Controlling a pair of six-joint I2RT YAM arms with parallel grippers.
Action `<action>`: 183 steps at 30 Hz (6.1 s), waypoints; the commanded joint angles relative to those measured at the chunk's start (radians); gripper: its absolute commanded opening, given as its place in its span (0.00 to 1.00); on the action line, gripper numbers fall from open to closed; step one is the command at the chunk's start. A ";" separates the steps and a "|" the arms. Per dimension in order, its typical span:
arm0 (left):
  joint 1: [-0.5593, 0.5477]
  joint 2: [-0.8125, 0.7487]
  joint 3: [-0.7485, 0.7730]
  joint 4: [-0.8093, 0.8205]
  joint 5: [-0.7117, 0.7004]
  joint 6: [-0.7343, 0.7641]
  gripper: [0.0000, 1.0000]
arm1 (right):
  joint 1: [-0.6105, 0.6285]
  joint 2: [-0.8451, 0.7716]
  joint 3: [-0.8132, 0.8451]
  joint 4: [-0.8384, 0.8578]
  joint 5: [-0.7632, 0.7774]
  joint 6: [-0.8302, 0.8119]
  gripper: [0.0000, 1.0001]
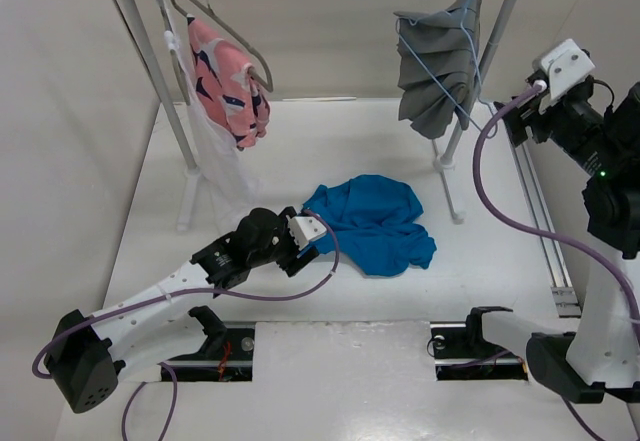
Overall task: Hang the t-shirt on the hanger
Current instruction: Grab a hanger with the right arm, then place tshirt on hanger
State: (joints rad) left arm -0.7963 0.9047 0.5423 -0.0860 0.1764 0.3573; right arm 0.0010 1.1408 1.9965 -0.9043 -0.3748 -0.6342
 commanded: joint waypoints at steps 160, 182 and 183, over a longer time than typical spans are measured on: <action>0.147 0.166 0.559 -0.179 0.414 0.382 0.56 | 0.577 0.309 -0.786 0.527 -0.305 -0.076 0.00; -0.055 0.368 0.268 -0.131 0.016 0.330 0.61 | 0.330 -0.176 -0.875 0.423 -0.087 0.105 0.00; -0.055 0.402 0.259 -0.059 -0.006 0.307 0.61 | 0.330 -0.185 -0.875 0.410 -0.078 0.105 0.00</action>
State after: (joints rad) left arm -0.8509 1.3018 0.8284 -0.2428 0.2844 0.6785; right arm 0.3439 0.9886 1.0782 -0.4614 -0.5114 -0.5549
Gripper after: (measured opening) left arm 0.603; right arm 0.039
